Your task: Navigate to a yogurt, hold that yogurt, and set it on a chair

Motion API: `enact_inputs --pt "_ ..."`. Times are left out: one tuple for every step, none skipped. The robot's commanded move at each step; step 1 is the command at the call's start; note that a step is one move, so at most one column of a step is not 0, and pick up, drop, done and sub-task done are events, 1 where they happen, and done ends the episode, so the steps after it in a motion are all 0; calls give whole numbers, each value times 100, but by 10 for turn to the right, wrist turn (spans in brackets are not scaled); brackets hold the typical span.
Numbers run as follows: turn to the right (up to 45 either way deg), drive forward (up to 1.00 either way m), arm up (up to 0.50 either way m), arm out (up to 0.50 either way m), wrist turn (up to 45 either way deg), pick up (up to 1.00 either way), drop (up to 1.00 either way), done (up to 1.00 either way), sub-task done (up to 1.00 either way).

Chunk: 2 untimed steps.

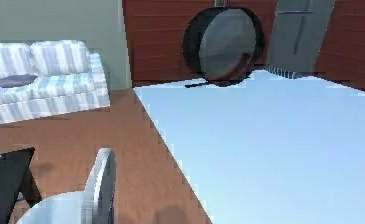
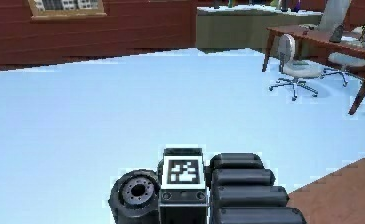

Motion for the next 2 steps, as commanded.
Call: enact_inputs --pt "-450 0 0 0 0 0 0 0 0" --pt "-120 0 0 0 0 0 0 0 0"
